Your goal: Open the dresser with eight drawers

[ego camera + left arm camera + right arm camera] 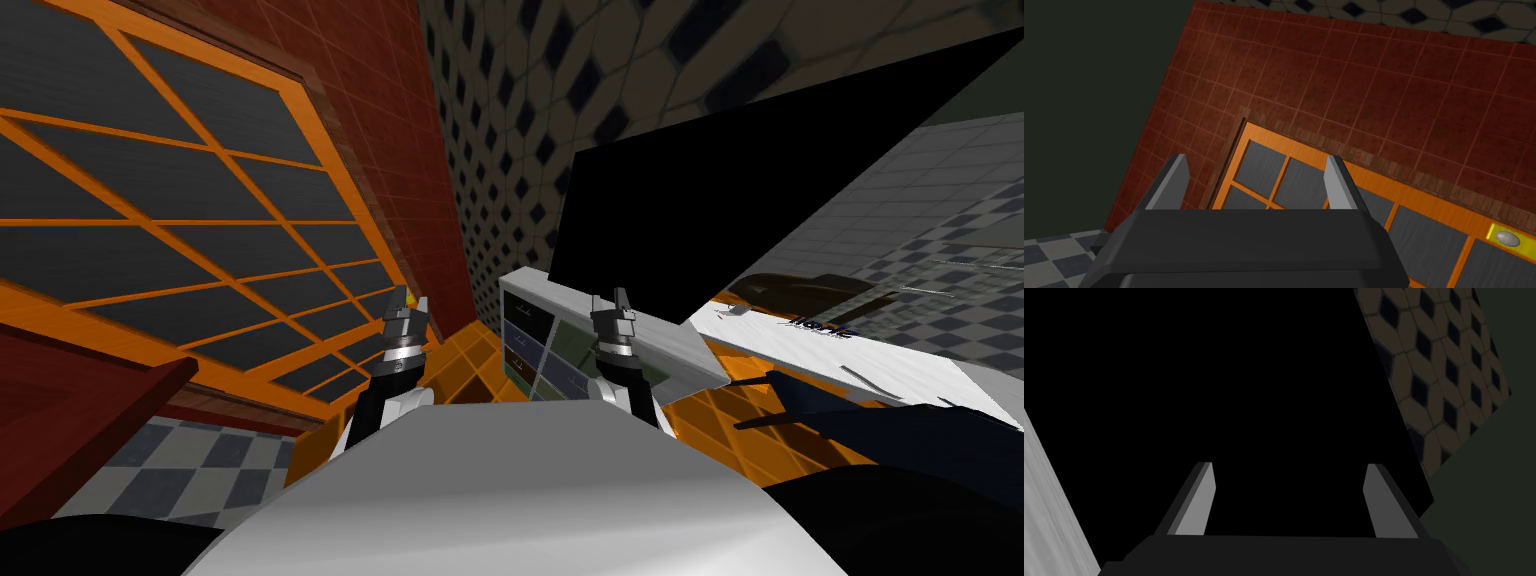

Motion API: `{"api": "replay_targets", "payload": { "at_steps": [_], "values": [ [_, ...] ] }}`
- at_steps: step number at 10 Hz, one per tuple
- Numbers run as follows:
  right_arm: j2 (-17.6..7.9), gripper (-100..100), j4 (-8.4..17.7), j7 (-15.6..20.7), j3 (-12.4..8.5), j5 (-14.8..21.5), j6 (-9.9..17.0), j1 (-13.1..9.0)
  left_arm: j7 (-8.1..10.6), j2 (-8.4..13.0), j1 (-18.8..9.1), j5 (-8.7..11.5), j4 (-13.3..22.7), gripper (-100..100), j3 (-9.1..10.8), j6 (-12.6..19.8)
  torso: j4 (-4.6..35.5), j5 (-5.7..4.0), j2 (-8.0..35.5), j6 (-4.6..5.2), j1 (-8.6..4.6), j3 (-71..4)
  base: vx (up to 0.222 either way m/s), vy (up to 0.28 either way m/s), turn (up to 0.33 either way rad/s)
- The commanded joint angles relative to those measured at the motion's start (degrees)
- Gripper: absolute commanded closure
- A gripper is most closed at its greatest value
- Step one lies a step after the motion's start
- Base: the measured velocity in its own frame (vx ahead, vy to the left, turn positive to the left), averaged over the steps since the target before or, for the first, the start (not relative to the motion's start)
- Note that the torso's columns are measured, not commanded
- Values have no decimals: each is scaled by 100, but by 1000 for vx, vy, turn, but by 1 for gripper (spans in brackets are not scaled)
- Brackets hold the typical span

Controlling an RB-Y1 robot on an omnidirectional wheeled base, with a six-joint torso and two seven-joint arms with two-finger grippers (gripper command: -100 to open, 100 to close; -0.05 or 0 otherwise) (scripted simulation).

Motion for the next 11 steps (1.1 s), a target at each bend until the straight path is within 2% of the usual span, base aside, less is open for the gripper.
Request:
{"api": "replay_targets", "payload": {
  "at_steps": [1,3,5,7,9,10,11],
  "values": [
    [0,0,0,0,0,0,0,0,0,0,0,0,0,0,0,0,235,0,232,0,0,-467,0,0,0],
    [0,0,-1,0,0,0,0,0,0,0,0,0,-1,0,0,0,1006,0,1003,0,0,-2014,4,-4,0],
    [-7,0,-127,11,-53,-4,-72,-108,0,0,0,0,-1,0,0,0,1785,-54,1861,0,13,-3690,0,0,0],
    [-18,0,-393,41,-175,-16,-221,-343,0,0,0,0,-2,0,0,-1,2569,-111,2731,-2,34,-5342,0,0,0],
    [-35,0,-779,96,-375,-40,-417,-713,0,0,0,0,-2,0,0,-1,3355,-167,3616,-3,67,-6938,0,0,0],
    [-228,-100,-998,194,-587,28,-500,-892,0,0,1,0,-2,0,0,-1,3744,-201,4067,-3,92,-7699,26,31,-92],
    [-228,-100,-998,194,-587,28,-500,-892,0,0,1,0,0,0,0,0,3967,-180,4279,8,94,-8055,25,29,-88]
  ]
}}
